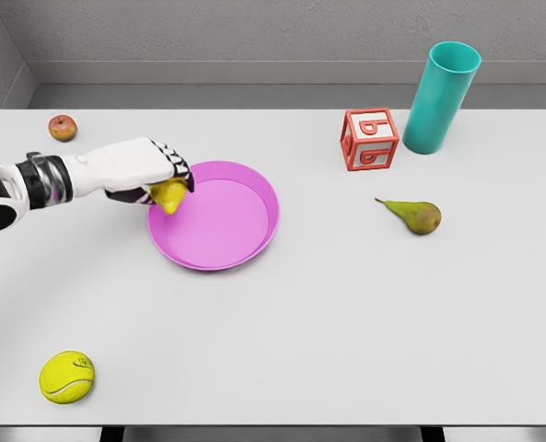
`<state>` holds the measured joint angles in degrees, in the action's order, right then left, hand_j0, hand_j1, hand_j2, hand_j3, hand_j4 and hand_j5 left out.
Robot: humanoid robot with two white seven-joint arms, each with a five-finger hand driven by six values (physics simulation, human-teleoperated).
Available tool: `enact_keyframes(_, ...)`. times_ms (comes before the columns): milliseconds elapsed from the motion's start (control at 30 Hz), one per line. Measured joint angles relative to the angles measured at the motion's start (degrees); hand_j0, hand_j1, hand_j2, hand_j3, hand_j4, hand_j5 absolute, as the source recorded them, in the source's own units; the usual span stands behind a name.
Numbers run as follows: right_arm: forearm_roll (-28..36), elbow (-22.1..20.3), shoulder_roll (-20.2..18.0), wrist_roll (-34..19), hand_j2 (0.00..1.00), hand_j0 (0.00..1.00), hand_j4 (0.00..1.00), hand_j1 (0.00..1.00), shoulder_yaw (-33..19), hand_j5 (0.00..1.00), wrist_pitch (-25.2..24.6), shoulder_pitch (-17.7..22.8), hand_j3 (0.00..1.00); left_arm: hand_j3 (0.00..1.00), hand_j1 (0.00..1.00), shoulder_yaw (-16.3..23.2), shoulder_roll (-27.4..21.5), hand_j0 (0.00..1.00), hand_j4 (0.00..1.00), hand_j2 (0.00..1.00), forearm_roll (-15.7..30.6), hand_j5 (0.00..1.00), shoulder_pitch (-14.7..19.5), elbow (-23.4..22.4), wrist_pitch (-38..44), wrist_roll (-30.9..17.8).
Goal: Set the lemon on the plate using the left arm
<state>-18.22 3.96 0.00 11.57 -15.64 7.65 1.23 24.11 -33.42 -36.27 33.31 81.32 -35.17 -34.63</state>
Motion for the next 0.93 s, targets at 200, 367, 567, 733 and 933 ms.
enact_keyframes(200, 0.0, 0.0, 0.0, 0.0, 1.0, 1.0, 1.0, 1.0, -0.01, 1.0, 0.0, 0.0, 1.0, 0.71, 0.71, 0.76, 1.77, 0.71, 0.71, 0.71, -0.27, 0.71, -1.05, 0.46, -0.03, -0.34)
enact_keyframes(367, 0.0, 0.0, 0.0, -0.01, 1.0, 1.0, 1.0, 1.0, 0.0, 1.0, 0.0, 0.0, 1.0, 1.0, 1.0, 0.0, 2.73, 1.0, 1.0, 1.0, -0.1, 1.0, -0.35, 0.74, 0.01, -0.12)
enact_keyframes(567, 0.0, 0.0, 0.0, 0.0, 1.0, 1.0, 1.0, 1.0, 0.0, 1.0, 0.0, 0.0, 1.0, 1.0, 1.0, -5.38, 0.07, 1.0, 1.0, 1.0, 0.62, 1.0, -1.32, 0.42, 0.01, 0.03)
enact_keyframes(733, 0.0, 0.0, 0.0, 0.0, 1.0, 1.0, 1.0, 1.0, -0.01, 1.0, 0.0, 0.0, 1.0, 1.0, 1.0, -10.79, -3.96, 1.0, 1.0, 1.0, 4.05, 1.0, -6.24, -5.65, -0.01, -0.11)
enact_keyframes(933, 0.0, 0.0, 0.0, 0.0, 1.0, 1.0, 1.0, 1.0, -0.01, 1.0, 0.0, 0.0, 1.0, 1.0, 1.0, -12.54, -4.93, 1.0, 1.0, 1.0, 5.97, 1.0, -6.86, -8.24, 0.01, -0.35)
